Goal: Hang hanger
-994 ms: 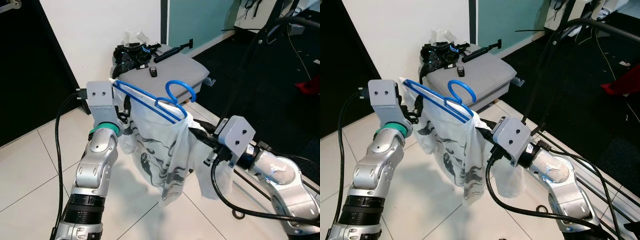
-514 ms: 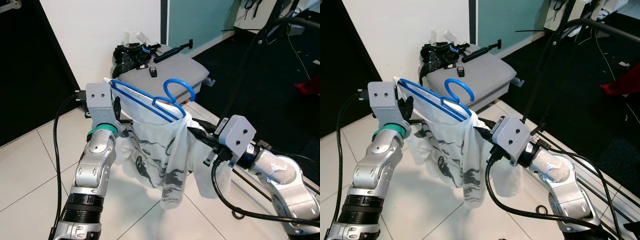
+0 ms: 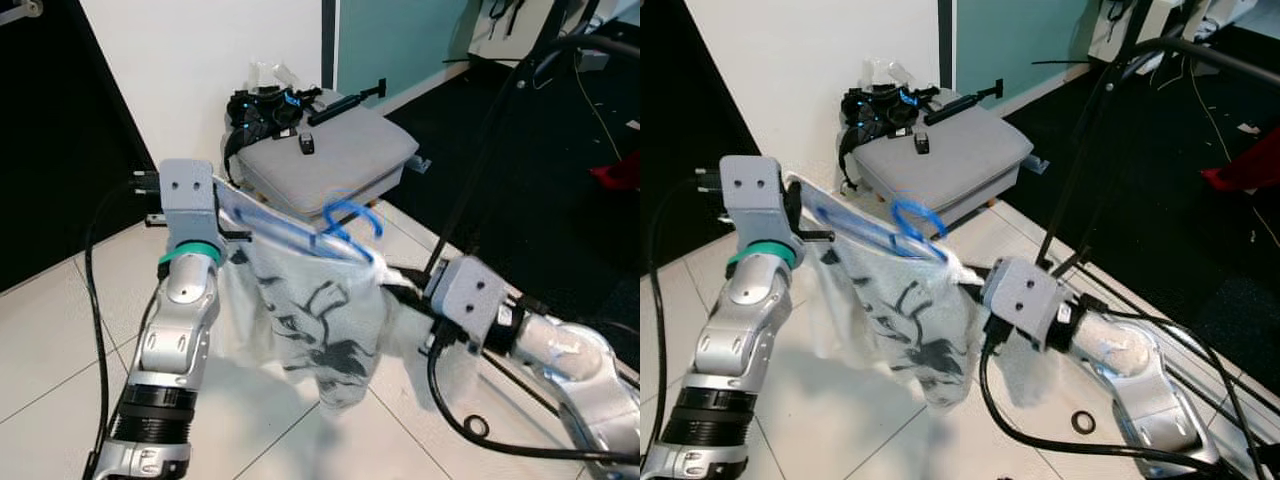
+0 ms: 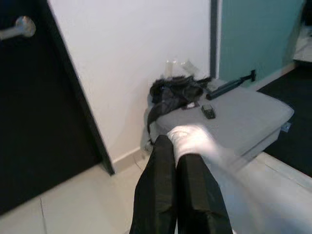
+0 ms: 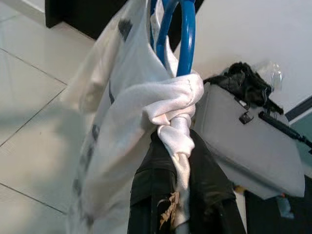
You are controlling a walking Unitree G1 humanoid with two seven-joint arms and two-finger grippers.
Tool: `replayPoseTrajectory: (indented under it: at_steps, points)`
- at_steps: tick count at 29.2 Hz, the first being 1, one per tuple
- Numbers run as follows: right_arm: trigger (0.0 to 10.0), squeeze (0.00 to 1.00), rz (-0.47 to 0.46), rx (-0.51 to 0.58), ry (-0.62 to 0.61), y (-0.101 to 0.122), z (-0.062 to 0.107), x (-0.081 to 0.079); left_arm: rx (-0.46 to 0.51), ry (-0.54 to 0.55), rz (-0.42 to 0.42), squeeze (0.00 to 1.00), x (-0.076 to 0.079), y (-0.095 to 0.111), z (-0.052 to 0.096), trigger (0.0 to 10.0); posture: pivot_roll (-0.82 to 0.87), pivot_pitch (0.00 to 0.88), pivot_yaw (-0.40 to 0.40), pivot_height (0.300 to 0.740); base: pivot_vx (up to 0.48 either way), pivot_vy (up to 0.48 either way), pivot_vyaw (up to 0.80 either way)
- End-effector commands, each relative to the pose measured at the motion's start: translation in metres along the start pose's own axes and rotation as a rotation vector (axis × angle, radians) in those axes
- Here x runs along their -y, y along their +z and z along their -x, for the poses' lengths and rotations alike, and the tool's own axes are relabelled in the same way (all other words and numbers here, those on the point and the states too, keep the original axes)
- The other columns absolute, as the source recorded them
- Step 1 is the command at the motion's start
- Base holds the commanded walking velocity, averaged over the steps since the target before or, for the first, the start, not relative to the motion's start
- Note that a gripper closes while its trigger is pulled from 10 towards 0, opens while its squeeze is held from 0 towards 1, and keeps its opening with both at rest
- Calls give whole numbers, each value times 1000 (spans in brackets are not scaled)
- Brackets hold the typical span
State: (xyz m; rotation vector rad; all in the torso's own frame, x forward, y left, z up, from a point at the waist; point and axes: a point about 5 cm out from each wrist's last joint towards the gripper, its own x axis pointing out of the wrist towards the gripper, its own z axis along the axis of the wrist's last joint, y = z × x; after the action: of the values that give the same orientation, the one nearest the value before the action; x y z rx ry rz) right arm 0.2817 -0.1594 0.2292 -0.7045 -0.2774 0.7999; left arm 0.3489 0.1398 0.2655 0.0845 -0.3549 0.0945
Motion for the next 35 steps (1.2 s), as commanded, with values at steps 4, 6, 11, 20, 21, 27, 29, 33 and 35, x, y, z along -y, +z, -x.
replayPoseTrajectory:
  at_steps: [4,6,11,20,21,27,29,33,35]
  points:
    - [0,0,-14,22,-27,4,-11,0,-5,-163,28,0,24,0,14,0,-186,202,140,740,0,0,0]
    - [0,0,-21,25,-52,5,-18,2,-14,-237,64,0,37,1,20,0,-184,202,140,740,0,0,0]
    - [0,0,-19,31,-112,5,-29,8,-24,-347,76,0,52,1,30,0,-182,202,139,740,0,0,0]
    - [0,0,2,-1,-290,-3,-56,28,-11,-395,85,0,64,6,36,0,-176,201,134,740,0,0,0]
    - [0,0,11,-8,-300,-5,-58,29,-8,-400,95,0,65,7,36,0,-176,201,130,740,0,0,0]
    - [0,0,13,0,-387,-3,-66,38,-7,-456,143,0,77,11,42,0,-182,203,127,740,0,0,0]
    - [0,0,16,2,-447,-1,-68,47,-4,-507,167,0,83,11,48,0,-185,203,125,740,0,0,0]
    - [0,0,16,20,-484,2,-68,52,-18,-550,189,0,88,10,53,0,-185,203,124,740,0,0,0]
    - [0,0,6,107,-471,13,-71,51,-38,-620,207,0,98,8,61,0,-186,201,121,740,0,0,0]
